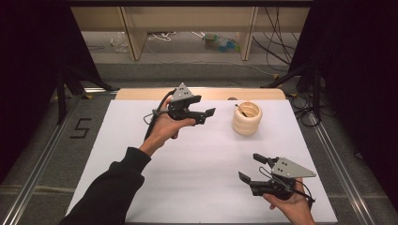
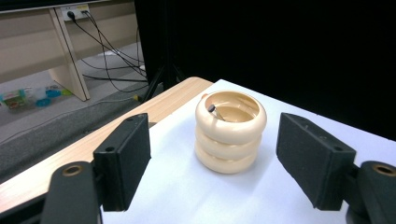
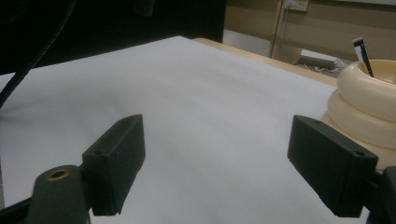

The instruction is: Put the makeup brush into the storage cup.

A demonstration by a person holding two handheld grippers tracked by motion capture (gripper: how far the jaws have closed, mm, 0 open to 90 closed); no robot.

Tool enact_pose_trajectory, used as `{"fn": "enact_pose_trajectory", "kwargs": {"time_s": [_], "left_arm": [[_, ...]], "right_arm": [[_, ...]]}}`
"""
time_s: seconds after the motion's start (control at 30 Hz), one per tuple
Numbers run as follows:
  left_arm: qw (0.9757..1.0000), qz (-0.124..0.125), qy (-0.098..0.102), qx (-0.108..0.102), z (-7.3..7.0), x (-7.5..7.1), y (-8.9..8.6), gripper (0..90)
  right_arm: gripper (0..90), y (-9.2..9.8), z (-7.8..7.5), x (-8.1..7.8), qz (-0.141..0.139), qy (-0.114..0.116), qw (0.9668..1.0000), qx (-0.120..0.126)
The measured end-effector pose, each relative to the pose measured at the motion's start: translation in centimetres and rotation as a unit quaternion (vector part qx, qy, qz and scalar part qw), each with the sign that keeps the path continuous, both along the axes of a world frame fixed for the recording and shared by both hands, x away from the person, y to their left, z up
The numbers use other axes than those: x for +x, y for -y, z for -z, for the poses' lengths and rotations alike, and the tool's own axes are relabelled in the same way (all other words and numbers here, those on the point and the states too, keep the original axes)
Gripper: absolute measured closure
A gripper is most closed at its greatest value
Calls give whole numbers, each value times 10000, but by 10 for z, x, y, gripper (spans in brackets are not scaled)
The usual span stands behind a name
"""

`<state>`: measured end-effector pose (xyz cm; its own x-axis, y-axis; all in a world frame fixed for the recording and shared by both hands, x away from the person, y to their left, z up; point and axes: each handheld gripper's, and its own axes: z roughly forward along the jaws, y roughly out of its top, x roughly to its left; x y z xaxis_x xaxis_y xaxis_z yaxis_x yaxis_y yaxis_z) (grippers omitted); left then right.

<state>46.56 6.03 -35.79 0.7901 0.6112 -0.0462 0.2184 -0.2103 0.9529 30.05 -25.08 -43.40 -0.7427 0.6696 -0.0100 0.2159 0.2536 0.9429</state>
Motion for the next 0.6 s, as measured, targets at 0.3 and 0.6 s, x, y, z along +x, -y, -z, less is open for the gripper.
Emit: {"fn": "enact_pose_trajectory", "kwargs": {"time_s": [0.3, 0.6], "left_arm": [[10000, 23, 16, -78, 5, -10, -11, 249], [9998, 9, -18, -205, 11, -19, -25, 234]], "right_arm": [[203, 0, 0, 0, -3, 8, 10000, -6], [200, -2, 2, 2, -30, 155, 9997, 164]]}}
